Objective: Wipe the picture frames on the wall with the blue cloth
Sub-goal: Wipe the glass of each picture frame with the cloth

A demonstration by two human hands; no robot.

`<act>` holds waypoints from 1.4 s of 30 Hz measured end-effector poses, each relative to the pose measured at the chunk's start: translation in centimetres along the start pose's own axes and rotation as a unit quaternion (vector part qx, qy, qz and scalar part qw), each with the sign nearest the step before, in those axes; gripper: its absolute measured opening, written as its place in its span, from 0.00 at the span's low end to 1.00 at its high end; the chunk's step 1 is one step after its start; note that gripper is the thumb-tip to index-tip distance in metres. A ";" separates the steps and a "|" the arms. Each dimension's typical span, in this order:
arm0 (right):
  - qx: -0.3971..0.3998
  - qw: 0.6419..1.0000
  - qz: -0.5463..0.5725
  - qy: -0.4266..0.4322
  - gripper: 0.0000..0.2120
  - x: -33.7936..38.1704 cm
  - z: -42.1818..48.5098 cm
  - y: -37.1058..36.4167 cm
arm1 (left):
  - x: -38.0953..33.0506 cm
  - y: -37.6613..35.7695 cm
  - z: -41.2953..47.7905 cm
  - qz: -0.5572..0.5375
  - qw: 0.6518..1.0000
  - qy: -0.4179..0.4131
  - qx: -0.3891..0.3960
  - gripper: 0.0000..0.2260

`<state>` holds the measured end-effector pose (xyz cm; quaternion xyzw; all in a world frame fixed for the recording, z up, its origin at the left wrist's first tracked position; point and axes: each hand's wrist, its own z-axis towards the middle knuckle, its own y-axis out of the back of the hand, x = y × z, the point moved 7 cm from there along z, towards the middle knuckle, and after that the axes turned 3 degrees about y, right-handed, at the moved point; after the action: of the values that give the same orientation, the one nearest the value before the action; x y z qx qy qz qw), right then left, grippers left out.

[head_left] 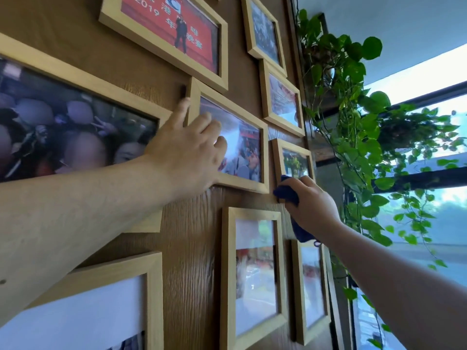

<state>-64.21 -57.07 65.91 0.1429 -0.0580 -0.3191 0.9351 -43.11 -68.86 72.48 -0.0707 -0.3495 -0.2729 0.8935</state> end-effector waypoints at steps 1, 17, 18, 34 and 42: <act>-0.001 1.000 0.015 -0.006 0.16 0.3 -0.9 0.0 | -0.7 0.2 -0.3 -0.016 1.000 -0.018 -0.013 0.29; -0.002 0.986 0.113 0.122 0.20 7.6 -6.9 -4.5 | -9.6 -3.3 -4.0 -0.138 0.983 -0.050 0.114 0.42; -0.009 0.985 0.125 0.122 0.20 7.7 -6.7 -4.5 | -9.9 -3.6 -4.0 -0.129 0.983 -0.040 0.122 0.44; -0.054 0.976 0.209 -0.001 0.20 0.9 -7.9 -6.6 | -11.2 -6.1 -4.7 -0.074 0.974 0.022 0.214 0.48; -0.030 0.974 0.214 0.071 0.22 2.9 -9.1 -6.5 | -11.2 -6.2 -4.7 -0.078 0.973 0.021 0.216 0.48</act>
<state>-63.89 -61.72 55.35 0.1214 -0.0108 -0.1025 0.9872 -50.45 -70.64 61.14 0.1571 -0.3854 -0.2611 0.8710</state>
